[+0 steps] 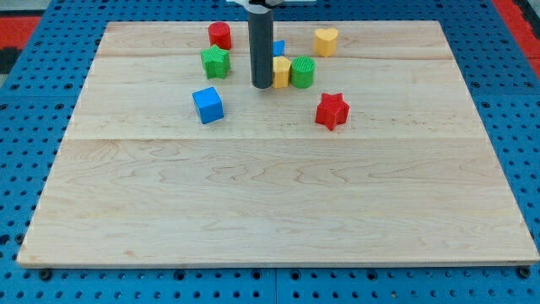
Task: Slide the blue triangle left a bit
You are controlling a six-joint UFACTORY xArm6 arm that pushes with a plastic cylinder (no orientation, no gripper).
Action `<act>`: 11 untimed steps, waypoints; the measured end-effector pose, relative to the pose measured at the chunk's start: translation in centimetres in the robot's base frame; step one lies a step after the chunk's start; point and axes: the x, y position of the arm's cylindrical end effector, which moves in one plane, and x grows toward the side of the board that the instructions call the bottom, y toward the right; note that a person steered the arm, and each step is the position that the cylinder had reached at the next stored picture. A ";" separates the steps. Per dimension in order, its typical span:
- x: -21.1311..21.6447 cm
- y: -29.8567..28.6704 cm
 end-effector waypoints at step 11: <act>-3.3 -1.4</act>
